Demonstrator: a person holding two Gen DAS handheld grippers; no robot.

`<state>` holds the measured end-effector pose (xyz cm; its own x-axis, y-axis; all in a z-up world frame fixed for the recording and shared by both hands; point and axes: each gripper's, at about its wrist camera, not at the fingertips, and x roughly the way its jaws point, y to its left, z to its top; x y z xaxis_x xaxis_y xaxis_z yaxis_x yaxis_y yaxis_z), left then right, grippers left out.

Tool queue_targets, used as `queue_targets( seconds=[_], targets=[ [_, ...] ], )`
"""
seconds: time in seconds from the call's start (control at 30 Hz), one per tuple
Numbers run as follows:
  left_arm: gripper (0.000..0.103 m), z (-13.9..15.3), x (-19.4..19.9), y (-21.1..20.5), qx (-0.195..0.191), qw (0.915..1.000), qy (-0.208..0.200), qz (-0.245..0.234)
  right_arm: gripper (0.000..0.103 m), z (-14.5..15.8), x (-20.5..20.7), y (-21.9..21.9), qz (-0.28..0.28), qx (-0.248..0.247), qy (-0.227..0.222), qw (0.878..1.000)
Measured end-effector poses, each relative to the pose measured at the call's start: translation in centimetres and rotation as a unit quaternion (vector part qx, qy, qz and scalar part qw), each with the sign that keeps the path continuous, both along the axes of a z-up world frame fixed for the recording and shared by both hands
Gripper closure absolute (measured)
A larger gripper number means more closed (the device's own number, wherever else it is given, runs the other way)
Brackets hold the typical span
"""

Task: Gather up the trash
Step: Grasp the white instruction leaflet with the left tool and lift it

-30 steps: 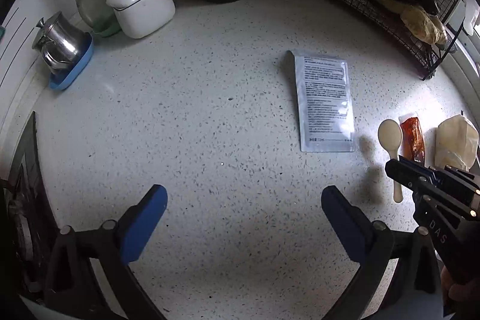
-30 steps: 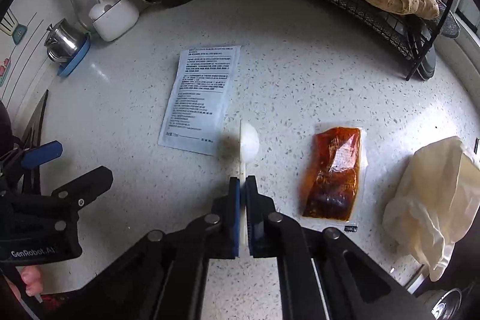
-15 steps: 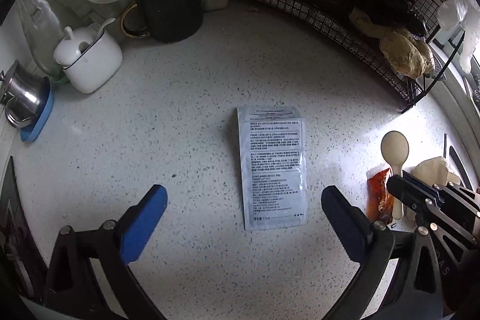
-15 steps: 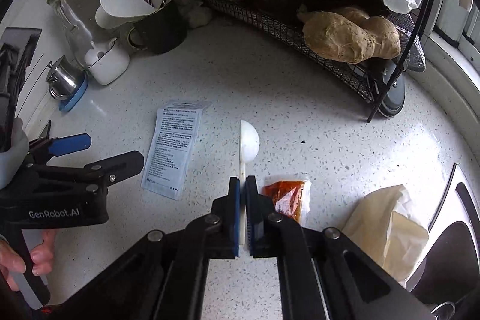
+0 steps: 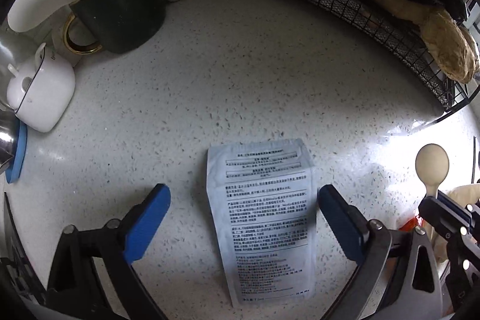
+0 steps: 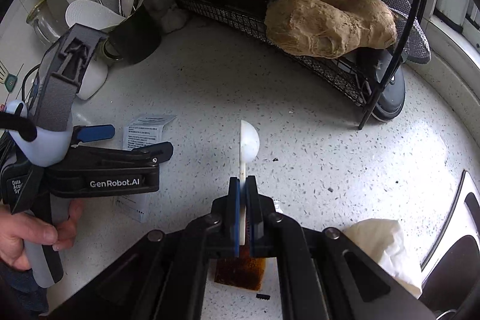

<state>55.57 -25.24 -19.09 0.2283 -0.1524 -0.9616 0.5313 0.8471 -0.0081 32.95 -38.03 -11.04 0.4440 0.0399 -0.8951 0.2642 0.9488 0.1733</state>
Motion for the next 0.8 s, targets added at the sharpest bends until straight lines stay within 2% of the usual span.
queue_targets(
  seconds=[0.03,0.1,0.23,0.43,0.8],
  targets=[
    [0.014,0.2,0.1,0.0,-0.003,1.0,-0.003,0.001,0.1,0.1,-0.1,0.1,0.004,0.0,-0.002,1.0],
    [0.037,0.8,-0.1,0.1,-0.009,0.9999,-0.01,-0.001,0.1,0.2,-0.1,0.4,0.006,0.005,-0.006,1.0],
    [0.039,1.0,-0.6,0.3,-0.008,0.9999,-0.004,-0.006,0.1,0.7,-0.5,0.8,0.007,0.005,-0.008,1.0],
    [0.04,1.5,-4.0,1.8,-0.023,0.9997,0.0,-0.008,0.1,1.3,-1.8,2.2,0.019,0.0,-0.009,1.0],
    [0.041,5.5,-10.5,6.6,-0.057,0.998,-0.027,0.004,0.1,2.8,-4.3,7.1,0.052,0.005,-0.02,0.998]
  ],
)
